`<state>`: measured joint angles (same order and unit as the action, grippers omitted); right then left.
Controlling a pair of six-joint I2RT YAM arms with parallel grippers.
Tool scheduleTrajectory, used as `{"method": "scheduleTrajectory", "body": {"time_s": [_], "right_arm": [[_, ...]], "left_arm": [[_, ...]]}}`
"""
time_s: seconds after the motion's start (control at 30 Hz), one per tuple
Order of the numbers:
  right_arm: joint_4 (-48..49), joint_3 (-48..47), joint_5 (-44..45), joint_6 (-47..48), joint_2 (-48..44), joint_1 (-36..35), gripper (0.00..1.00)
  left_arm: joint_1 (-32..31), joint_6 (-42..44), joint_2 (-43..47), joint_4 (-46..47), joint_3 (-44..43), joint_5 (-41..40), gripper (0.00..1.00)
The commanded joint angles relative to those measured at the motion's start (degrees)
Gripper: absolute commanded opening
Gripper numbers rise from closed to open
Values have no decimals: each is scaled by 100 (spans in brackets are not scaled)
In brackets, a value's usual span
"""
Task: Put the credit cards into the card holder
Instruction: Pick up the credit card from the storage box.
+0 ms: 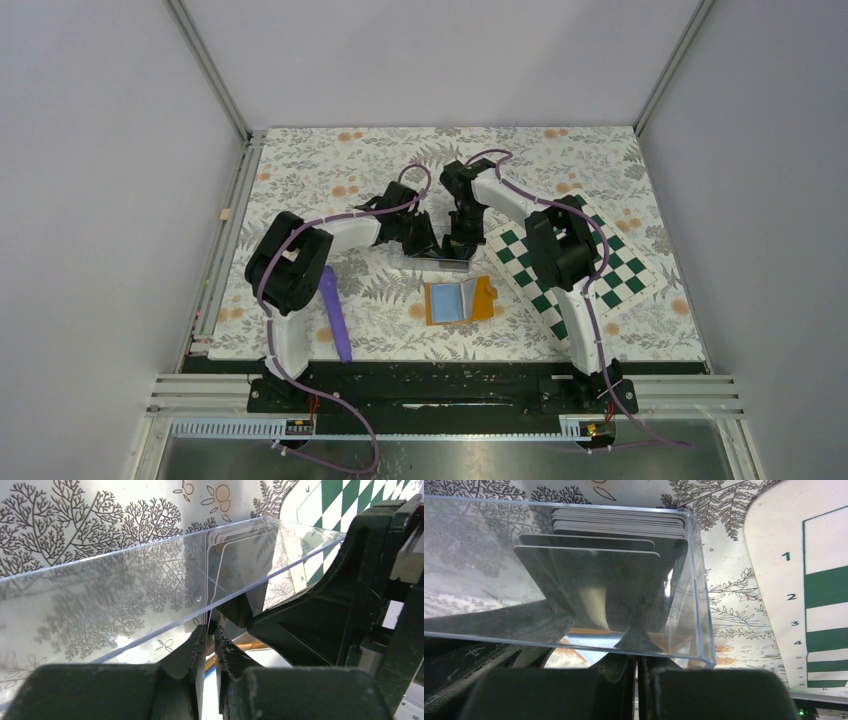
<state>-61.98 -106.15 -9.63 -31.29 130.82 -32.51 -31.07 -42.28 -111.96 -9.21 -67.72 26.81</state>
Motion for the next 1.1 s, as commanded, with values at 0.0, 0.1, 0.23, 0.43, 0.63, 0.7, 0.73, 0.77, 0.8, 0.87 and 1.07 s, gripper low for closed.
{"method": "scheduleTrajectory", "body": {"time_s": [0.0,0.1,0.23,0.43,0.63,0.7,0.73,0.77,0.8,0.87,1.07], "right_arm": [[648,98,69,-56,4,-9,0],[647,50,79,-55,-85,-7,0],[638,-12,106,-50,-241,18,0],[557,-136,212,-22,-519,85,0],[460,-321,254,44,-744,133,7],[438,-339,315,62,-831,157,9],[407,-358,375,72,-862,162,9],[373,-374,422,89,-887,172,10],[354,-370,476,102,-922,196,10],[333,-349,507,129,-993,230,10],[329,-263,507,180,-1131,341,10]], "left_arm": [[-153,-209,386,653,-49,602,11],[-161,-72,397,383,-141,481,11],[-158,-41,382,337,-191,497,11],[-167,-72,359,352,-259,512,13],[-171,-86,359,350,-277,507,16],[-170,-96,338,354,-292,494,17],[-180,-104,338,351,-294,500,17],[-180,-105,340,351,-301,489,18],[-187,-109,333,346,-310,466,19],[-189,-109,317,299,-355,417,20],[-268,259,215,-459,-774,81,31]]}}
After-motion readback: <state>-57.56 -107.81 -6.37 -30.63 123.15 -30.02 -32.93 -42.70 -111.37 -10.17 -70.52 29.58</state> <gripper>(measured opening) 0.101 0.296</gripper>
